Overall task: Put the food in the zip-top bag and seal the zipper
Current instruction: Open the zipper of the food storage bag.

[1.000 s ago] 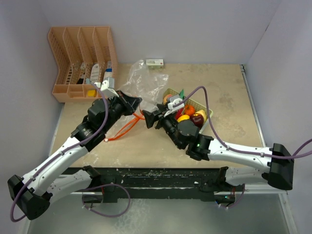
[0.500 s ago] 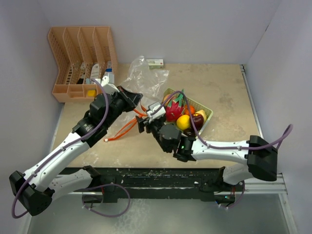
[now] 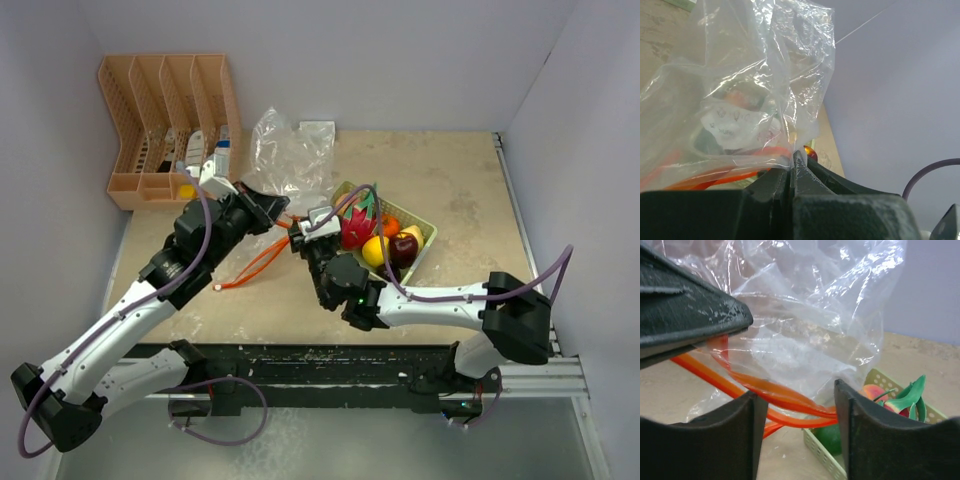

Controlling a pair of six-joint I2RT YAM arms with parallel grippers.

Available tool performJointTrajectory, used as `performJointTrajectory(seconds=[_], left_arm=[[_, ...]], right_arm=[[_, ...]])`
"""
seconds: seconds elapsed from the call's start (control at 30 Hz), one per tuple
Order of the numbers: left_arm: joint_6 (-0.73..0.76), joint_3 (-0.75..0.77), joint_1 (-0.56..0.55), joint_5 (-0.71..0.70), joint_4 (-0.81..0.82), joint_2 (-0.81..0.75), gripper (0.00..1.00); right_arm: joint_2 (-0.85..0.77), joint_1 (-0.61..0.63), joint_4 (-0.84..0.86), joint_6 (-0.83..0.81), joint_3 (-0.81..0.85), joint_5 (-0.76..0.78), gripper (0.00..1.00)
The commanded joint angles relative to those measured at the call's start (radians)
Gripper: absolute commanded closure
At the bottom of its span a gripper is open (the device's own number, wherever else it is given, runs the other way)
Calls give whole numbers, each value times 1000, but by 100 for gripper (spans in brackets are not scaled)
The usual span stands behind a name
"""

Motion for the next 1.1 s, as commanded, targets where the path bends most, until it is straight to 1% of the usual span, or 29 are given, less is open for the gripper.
performJointTrajectory(seconds=[0.0, 0.1, 0.13, 0.17, 0.2, 0.23, 0.27, 0.3, 0.37, 0.43, 0.5, 0.53, 0.57, 0.67, 0.77, 0.83, 0.93, 1.07], left_arm=[[-15, -18, -3, 38, -4, -16, 100], [-11, -35, -4, 37, -6, -24, 100], [-2, -38, -4, 37, -7, -29, 100], [9, -42, -4, 37, -8, -37, 100], [25, -49, -4, 38, -6, -47, 96], [43, -59, -4, 41, -1, -62, 90], [70, -78, -4, 48, 9, -78, 75], [106, -99, -4, 57, 26, -100, 64], [157, -143, -4, 80, 60, -145, 55], [228, -179, -4, 133, 113, -191, 40], [284, -201, -3, 184, 140, -237, 17], [309, -208, -4, 210, 153, -253, 3], [328, -215, -4, 241, 167, -268, 0], [355, -240, -4, 305, 191, -299, 1], [353, -287, -3, 328, 229, -321, 1], [343, -321, -3, 306, 262, -331, 1], [328, -350, -4, 254, 316, -336, 1], [314, -306, -4, 162, 270, -289, 1]], right_arm=[[-2, 3, 150, -90, 50, 55, 55], [-14, 3, 141, -87, 54, 34, 79], [-19, 3, 132, -85, 56, 31, 92], [-23, 3, 117, -73, 58, 35, 100], [-28, 2, 97, -43, 60, 53, 100], [-35, 2, 79, -23, 59, 71, 100], [-45, 0, 70, -5, 57, 86, 100], [-58, -3, 41, 21, 56, 90, 100], [-85, -7, -57, 131, 74, 89, 100], [-100, -16, -158, 225, 98, 90, 100], [-104, -28, -247, 304, 141, 96, 100], [-104, -34, -280, 338, 152, 97, 100], [-104, -41, -304, 365, 160, 96, 100], [-115, -66, -372, 471, 174, 86, 100], [-147, -117, -476, 615, 202, 4, 100], [-178, -161, -515, 686, 207, -93, 100], [-208, -172, -517, 707, 204, -145, 100], [-227, -172, -531, 744, 191, -192, 100]])
